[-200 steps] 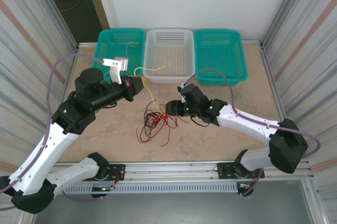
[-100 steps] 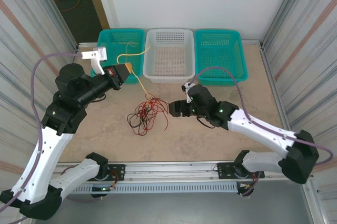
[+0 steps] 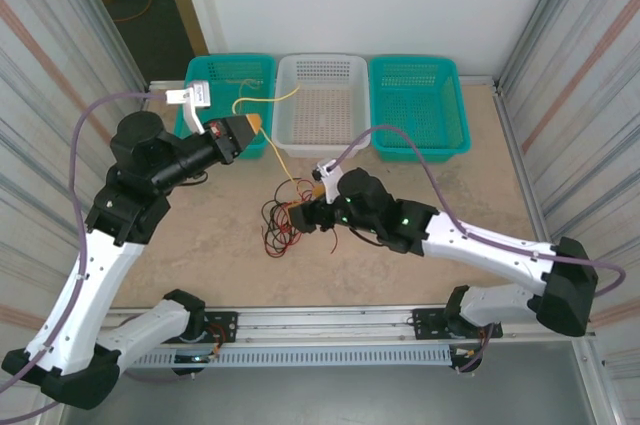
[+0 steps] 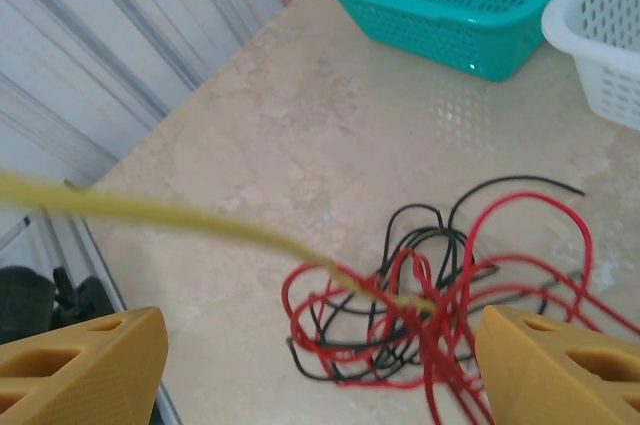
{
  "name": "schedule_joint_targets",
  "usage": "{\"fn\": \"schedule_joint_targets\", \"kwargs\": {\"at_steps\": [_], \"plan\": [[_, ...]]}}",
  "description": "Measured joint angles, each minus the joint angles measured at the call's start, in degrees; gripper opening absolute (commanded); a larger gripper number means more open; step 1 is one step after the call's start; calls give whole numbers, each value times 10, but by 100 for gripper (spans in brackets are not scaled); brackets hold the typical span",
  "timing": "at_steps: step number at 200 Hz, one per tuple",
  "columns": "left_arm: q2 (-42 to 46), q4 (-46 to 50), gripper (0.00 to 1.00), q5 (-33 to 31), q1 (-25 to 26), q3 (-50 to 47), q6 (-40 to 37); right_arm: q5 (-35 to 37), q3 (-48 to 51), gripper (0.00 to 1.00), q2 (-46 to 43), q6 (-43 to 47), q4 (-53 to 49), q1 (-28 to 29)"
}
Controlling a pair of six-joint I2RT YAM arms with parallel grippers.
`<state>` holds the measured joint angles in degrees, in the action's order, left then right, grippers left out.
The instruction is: Untangle the cables
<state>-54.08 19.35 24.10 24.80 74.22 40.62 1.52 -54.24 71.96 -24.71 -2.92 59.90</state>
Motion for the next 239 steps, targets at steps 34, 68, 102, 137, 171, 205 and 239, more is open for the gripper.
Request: {"fn": "schedule_joint_targets", "kwargs": {"at_steps": [34,68,102,137,171,205,239], "plan": [[-6,-14,0,17,0,19,17,-7,-2,52,48,-5,47,-18],[-8,-18,0,21,0,27,24,-19,3,51,72,-18,77,-42],[-24,-28,0,21,0,49,32,-33,36,37,82,-47,101,-51],[-42,-43,0,23,0,76,35,-32,75,33,99,-80,104,-59],[-43,-65,0,23,0,95,39,-31,112,27,110,-108,102,-64],[-43,-65,0,10,0,99,30,-24,120,38,109,-120,93,-67],[-43,-41,0,-36,-13,99,-5,7,128,59,50,-125,45,-67]]}}
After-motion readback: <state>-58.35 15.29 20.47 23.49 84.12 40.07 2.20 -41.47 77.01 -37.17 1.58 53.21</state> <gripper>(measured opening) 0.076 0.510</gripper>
